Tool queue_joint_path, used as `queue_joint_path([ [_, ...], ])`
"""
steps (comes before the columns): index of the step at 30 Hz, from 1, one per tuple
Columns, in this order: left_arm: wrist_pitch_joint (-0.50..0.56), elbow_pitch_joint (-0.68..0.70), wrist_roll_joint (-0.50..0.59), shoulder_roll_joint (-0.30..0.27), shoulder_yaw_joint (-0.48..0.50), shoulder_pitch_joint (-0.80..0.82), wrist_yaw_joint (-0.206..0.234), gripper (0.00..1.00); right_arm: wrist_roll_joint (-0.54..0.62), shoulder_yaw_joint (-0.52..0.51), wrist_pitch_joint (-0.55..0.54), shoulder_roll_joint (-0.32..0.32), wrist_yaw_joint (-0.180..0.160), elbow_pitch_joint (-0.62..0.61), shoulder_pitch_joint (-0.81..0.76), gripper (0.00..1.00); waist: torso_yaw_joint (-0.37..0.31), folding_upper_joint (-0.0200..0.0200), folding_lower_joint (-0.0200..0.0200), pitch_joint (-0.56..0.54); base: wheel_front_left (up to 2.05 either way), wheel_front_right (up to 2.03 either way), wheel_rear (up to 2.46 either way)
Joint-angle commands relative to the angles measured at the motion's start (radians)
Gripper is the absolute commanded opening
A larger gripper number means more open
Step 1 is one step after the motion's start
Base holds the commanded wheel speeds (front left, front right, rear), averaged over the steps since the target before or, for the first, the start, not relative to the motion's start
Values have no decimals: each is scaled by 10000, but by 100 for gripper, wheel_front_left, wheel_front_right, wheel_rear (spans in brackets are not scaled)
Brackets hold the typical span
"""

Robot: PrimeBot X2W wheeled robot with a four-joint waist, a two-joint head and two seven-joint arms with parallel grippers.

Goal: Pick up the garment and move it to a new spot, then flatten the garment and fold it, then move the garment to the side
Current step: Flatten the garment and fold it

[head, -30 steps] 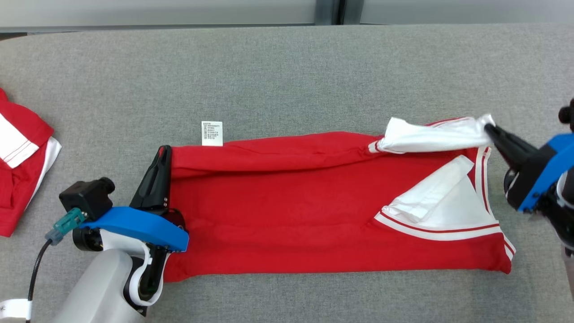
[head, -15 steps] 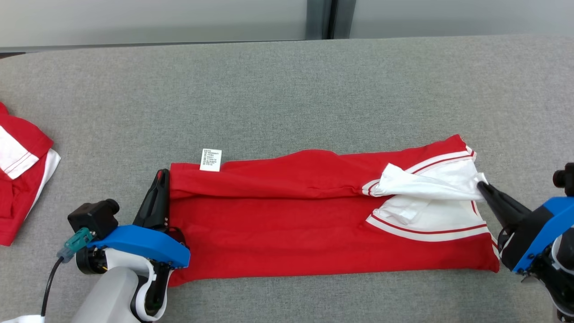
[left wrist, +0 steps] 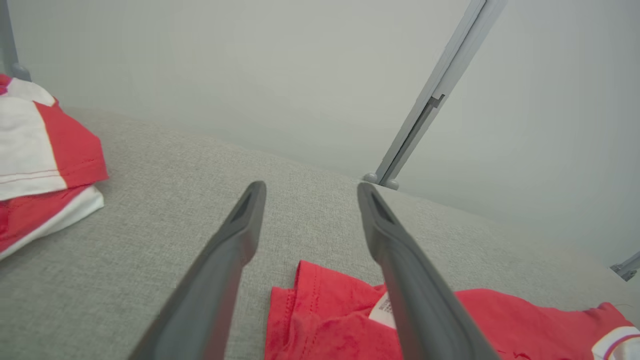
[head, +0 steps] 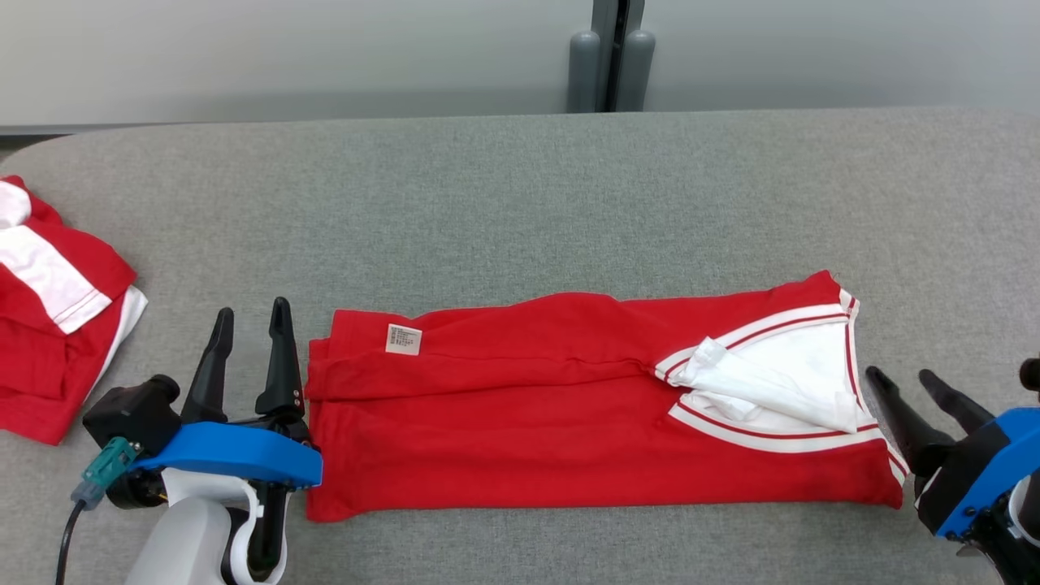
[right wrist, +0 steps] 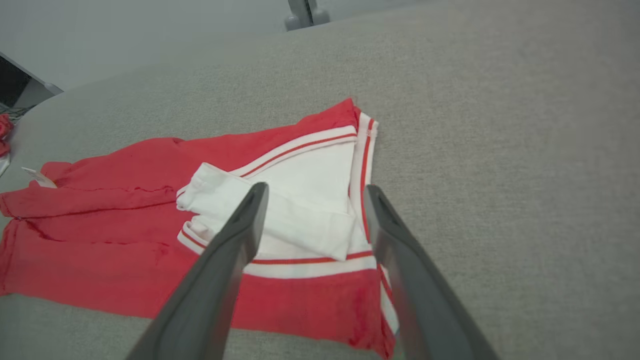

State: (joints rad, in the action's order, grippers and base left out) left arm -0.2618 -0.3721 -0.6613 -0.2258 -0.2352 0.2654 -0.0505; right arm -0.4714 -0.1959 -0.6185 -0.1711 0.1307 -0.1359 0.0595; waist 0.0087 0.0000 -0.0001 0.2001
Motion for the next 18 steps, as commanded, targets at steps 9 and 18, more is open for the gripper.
queue_joint_path([
  [9,-43,291,1400,-197,210,-6,27,100,1145,-479,500,658,1,951,493,100,128,0,1,-320,0,0,0],
  [18,167,-40,1719,-487,-75,326,-42,100,2044,-400,512,789,1,3322,1721,100,222,0,1,-201,0,0,0],
])
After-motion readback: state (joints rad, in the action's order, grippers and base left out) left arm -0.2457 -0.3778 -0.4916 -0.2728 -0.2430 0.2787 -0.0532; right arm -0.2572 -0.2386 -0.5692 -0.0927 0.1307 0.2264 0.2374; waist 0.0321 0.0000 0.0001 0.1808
